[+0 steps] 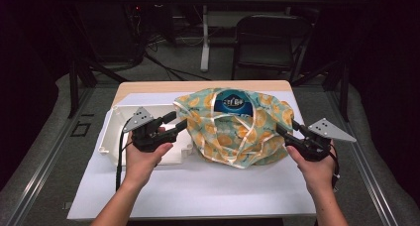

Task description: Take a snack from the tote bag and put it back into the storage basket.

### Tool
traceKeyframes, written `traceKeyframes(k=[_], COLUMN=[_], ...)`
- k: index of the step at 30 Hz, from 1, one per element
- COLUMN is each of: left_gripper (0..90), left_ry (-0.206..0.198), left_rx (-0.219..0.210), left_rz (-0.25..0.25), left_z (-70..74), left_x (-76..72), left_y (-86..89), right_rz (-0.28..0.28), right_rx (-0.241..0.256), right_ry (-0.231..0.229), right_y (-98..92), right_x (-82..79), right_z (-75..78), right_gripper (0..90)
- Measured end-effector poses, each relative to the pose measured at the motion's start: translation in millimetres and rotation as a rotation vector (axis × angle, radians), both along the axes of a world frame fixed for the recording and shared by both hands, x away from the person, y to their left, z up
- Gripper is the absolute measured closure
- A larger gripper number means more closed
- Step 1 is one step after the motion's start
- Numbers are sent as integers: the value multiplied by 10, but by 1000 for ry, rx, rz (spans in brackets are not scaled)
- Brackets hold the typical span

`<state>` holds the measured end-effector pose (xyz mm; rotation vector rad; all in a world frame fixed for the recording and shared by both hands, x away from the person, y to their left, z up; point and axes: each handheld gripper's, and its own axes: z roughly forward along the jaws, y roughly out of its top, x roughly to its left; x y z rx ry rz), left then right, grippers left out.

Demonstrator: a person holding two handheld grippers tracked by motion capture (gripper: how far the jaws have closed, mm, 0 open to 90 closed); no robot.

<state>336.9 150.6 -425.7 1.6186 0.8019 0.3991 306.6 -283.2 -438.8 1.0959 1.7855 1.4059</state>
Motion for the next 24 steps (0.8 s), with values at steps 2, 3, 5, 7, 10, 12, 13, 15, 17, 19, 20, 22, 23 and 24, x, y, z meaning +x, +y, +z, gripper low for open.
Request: traceKeyframes(k=[2, 3, 5, 7, 10, 12, 13, 15, 17, 19, 20, 22, 23, 24], left_gripper=[582, 582, 700, 808, 900, 900, 900, 900, 900, 900, 900, 900, 854, 854], left_ry=[-2, 3, 17, 26, 40, 51, 53, 63, 75, 91, 102, 109, 106, 106], left_rx=[6, 1, -12, 3, 48, 69, 77, 108, 117, 122, 119, 94, 72, 56], left_rz=[8, 7, -10, -36, -37, -49, -54, -55, -46, -22, -18, -19, -32, -47], left_z=[13, 15, 18, 23, 24, 9, -2, -25, -62, -102, -117, -131, -124, -109], left_x=[17, 30, 50, 67, 89, 98, 100, 105, 117, 140, 151, 151, 140, 130], left_y=[-26, -35, -45, -57, -84, -96, -101, -108, -104, -79, -58, -22, -8, 2], right_rz=[8, 8, 21, 19, 38, 38, 31, 18, 3, -35, -57, -95, -78, -78], right_rx=[-17, -17, -10, -5, -6, -1, -1, -1, 2, -9, -13, -6, -4, -4], right_ry=[-1, -1, -10, -25, -30, -40, -49, -62, -80, -80, -73, -52, -59, -59], right_y=[20, 20, 14, 7, -6, -2, 3, 12, 12, -1, -18, -71, -75, -75], right_x=[-4, -4, -14, -27, -36, -37, -38, -42, -46, -42, -32, -15, -19, -19], right_z=[-10, -10, -4, 5, 30, 46, 56, 76, 98, 117, 119, 103, 99, 99], right_gripper=[803, 803, 864, 885, 897, 899, 900, 900, 900, 900, 900, 896, 881, 881])
